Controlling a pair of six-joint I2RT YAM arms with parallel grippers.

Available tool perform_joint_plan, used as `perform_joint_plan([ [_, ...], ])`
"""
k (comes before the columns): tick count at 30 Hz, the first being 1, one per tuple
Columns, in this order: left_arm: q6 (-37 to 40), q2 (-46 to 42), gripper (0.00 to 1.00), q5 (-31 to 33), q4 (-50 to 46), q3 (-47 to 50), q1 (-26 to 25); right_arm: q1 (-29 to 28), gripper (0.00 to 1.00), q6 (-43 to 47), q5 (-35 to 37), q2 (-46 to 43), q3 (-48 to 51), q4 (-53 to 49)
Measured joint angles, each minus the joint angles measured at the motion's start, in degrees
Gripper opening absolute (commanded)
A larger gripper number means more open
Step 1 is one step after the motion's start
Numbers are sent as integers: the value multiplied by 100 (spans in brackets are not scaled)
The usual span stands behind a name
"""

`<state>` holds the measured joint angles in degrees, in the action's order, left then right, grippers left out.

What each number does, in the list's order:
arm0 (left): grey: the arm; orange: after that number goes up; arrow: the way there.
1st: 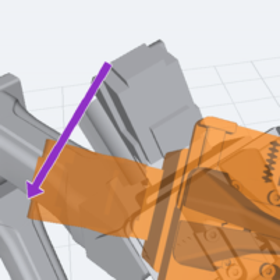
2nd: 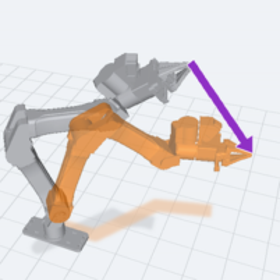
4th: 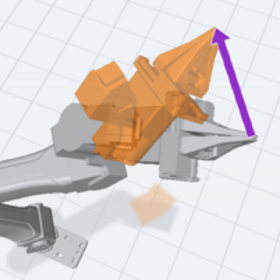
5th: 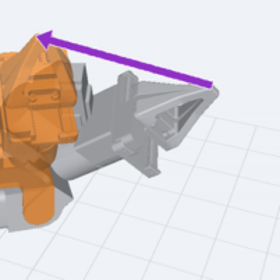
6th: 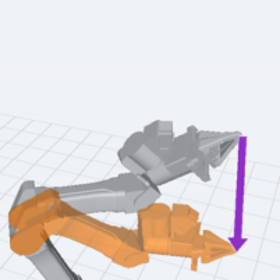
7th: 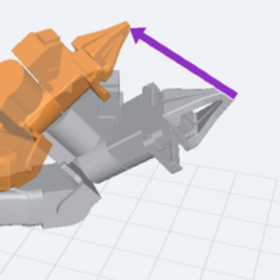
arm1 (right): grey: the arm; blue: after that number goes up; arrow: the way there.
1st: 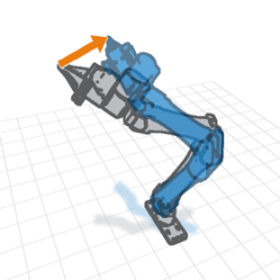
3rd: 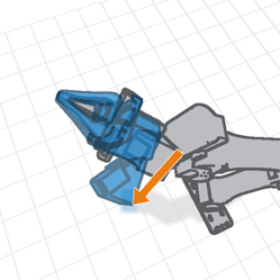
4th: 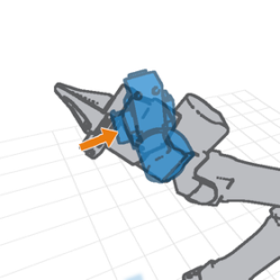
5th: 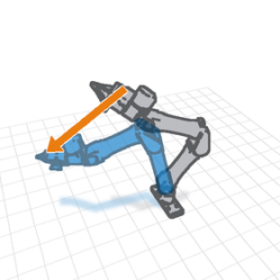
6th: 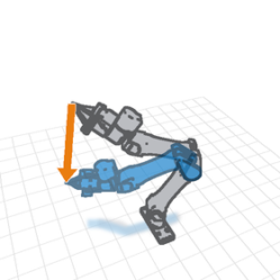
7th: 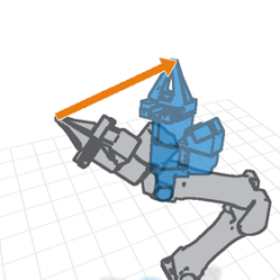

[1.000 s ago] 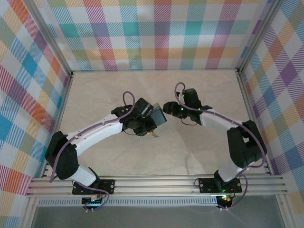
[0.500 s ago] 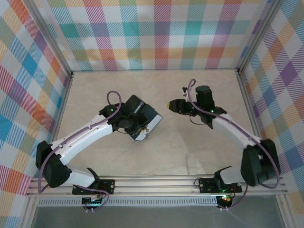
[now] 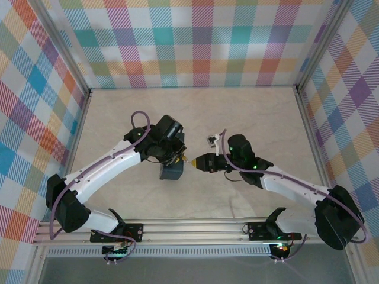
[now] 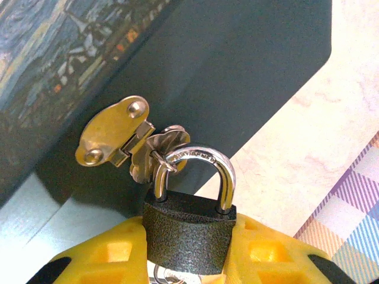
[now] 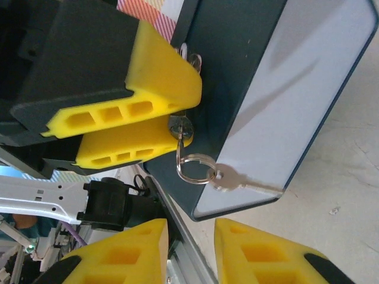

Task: Unlock a padlock with a key

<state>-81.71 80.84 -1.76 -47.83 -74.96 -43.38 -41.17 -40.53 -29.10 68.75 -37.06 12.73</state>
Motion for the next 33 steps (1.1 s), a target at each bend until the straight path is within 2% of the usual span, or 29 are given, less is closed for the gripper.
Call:
perform_joint_plan([
  [8,-17,0,7,22,15,-9,2,-160,18,-90,308,157,0,409],
  [24,-146,-11,6,15,153,66,76,-409,18,-114,533,570,-160,739],
  [33,-168,-13,3,11,205,85,83,-420,6,-223,702,621,-190,796],
])
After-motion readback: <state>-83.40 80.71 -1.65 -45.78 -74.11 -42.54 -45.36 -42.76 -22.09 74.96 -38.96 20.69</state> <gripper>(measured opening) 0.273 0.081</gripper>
